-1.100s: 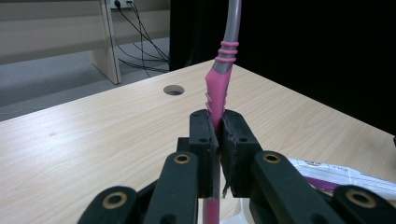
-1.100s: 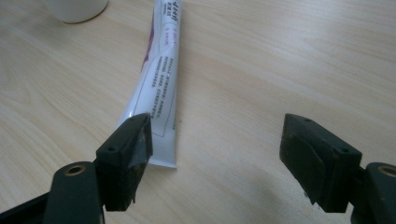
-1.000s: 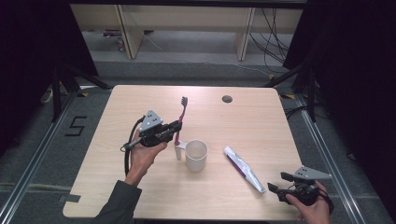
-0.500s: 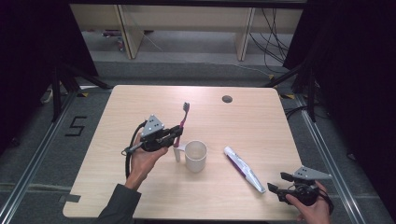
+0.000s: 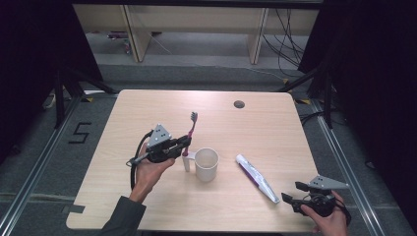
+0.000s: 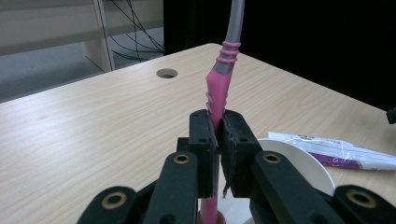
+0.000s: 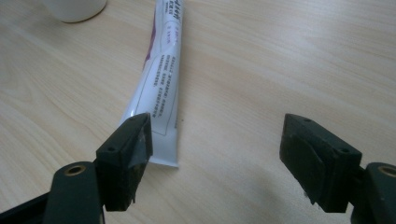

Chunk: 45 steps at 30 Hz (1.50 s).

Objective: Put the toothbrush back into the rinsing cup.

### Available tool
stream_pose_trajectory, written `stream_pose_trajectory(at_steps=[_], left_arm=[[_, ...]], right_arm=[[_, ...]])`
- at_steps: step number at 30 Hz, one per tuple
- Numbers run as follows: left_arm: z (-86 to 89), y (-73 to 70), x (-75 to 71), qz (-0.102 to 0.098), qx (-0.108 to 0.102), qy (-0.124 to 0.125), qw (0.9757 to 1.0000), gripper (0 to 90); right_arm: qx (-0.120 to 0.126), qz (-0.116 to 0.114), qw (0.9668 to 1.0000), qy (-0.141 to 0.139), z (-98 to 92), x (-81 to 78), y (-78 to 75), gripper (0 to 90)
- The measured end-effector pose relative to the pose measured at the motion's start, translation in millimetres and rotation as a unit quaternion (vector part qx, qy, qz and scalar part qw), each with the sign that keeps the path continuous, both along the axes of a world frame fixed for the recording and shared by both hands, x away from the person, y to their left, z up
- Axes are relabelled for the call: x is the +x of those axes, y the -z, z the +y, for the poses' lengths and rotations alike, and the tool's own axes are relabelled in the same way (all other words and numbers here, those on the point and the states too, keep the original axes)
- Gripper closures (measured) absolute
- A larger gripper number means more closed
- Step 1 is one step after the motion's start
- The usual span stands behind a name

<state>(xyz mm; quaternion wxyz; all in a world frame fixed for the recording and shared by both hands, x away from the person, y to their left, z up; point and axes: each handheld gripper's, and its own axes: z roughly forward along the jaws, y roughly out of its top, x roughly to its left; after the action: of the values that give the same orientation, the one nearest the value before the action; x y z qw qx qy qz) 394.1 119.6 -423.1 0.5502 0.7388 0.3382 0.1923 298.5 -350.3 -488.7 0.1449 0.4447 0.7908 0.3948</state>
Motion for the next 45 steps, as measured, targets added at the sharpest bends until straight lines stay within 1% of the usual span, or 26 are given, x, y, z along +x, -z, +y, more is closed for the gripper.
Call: stream_pose_trajectory(at_steps=[6,8,10,11,12,16,22,23,24,26,27,28,29,31,32,33,34,35,36,38,39,40,41,43,44,45], left_arm=[[3.1,3.4,-2.2,0.004,0.005,0.0,1.0,83.0],[4.6,5.1,-3.2,0.006,0.004,0.002,1.0,82.9],[6.4,7.3,-5.4,0.01,0.008,0.002,0.9999,82.9],[7.3,8.9,-5.3,0.01,0.006,0.006,0.9999,82.9],[7.7,9.2,-6.1,0.012,0.01,0.002,0.9999,82.9],[8.8,13.4,-6.8,0.015,0.01,0.006,0.9998,82.8],[10.3,18.8,-8.0,0.023,0.016,0.005,0.9996,82.8],[9.9,20.3,-7.8,0.025,0.015,0.005,0.9996,82.7],[9.9,20.8,-8.0,0.026,0.018,0.004,0.9995,82.7],[9.9,21.4,-8.2,0.027,0.019,0.005,0.9994,82.7],[10.0,23.1,-7.9,0.03,0.02,0.006,0.9993,82.7],[10.1,23.9,-7.9,0.03,0.021,0.006,0.9993,82.7],[10.0,25.4,-7.5,0.03,0.017,0.01,0.9994,82.6],[10.2,25.6,-7.8,0.032,0.019,0.01,0.9993,82.6],[10.4,25.7,-8.3,0.033,0.021,0.007,0.9992,82.5],[10.8,26.0,-8.2,0.034,0.022,0.008,0.9992,82.5],[10.8,26.3,-8.2,0.035,0.023,0.008,0.9991,82.4],[10.6,26.8,-8.2,0.037,0.022,0.01,0.999,82.3],[10.6,27.2,-8.1,0.038,0.02,0.01,0.999,82.0],[11.0,27.3,-8.0,0.039,0.019,0.009,0.999,81.0],[11.2,27.0,-8.0,0.039,0.019,0.011,0.999,80.1],[11.2,26.6,-8.4,0.038,0.02,0.01,0.999,78.4],[11.2,26.6,-8.4,0.038,0.02,0.01,0.999,76.8],[11.3,26.3,-8.6,0.037,0.017,0.014,0.9991,74.0],[11.6,25.4,-9.5,0.039,0.017,0.01,0.9991,74.0],[11.9,24.7,-9.7,0.037,0.011,0.011,0.9992,69.9]], right_arm=[[0.003,0.0,1.0,0.0,0.5,-0.1,0.1,26.2],[-0.003,-0.003,1.0,0.0,-0.2,0.6,0.2,26.3],[0.003,0.001,1.0,-0.001,0.5,-0.1,0.1,26.3],[0.001,0.0,1.0,0.0,0.4,0.1,0.1,26.2],[0.0,0.001,1.0,0.0,0.4,0.3,0.2,26.2],[0.003,0.001,1.0,-0.001,0.8,0.0,0.2,26.2],[0.003,0.003,1.0,-0.002,1.0,0.0,0.4,26.2],[-0.009,-0.009,0.9999,-0.009,-0.7,1.9,0.8,26.2],[0.001,0.003,1.0,-0.002,1.1,0.2,0.8,26.3],[0.002,0.003,1.0,-0.003,1.2,0.0,0.7,26.3],[-0.008,-0.009,0.9999,-0.009,-0.5,1.9,0.7,26.2],[-0.008,-0.008,0.9999,-0.008,-0.4,1.7,0.7,26.2],[0.001,0.003,1.0,-0.003,1.2,0.2,0.9,26.2],[0.001,0.004,1.0,-0.003,1.3,0.0,0.7,26.2],[-0.008,-0.008,0.9999,-0.01,-0.4,1.6,0.7,26.2],[-0.009,-0.009,0.9999,-0.009,-0.4,1.9,0.8,26.2],[-0.009,-0.007,0.9999,-0.009,-0.4,1.8,0.9,26.2],[0.001,0.004,1.0,-0.003,1.5,0.0,0.9,26.2],[-0.009,-0.008,0.9999,-0.009,-0.3,1.7,0.7,26.2],[-0.009,-0.007,0.9999,-0.009,-0.3,1.7,0.9,26.2],[0.002,0.003,1.0,-0.003,1.3,0.1,0.9,26.2],[0.001,0.004,1.0,-0.003,1.4,0.1,0.8,26.2],[-0.008,-0.008,0.9999,-0.009,-0.4,1.7,0.8,26.2],[-0.009,-0.008,0.9999,-0.009,-0.5,1.8,0.6,26.2],[-0.008,-0.008,0.9999,-0.009,-0.4,1.7,0.7,26.2],[0.001,0.002,1.0,-0.002,1.4,0.0,0.8,26.2]])
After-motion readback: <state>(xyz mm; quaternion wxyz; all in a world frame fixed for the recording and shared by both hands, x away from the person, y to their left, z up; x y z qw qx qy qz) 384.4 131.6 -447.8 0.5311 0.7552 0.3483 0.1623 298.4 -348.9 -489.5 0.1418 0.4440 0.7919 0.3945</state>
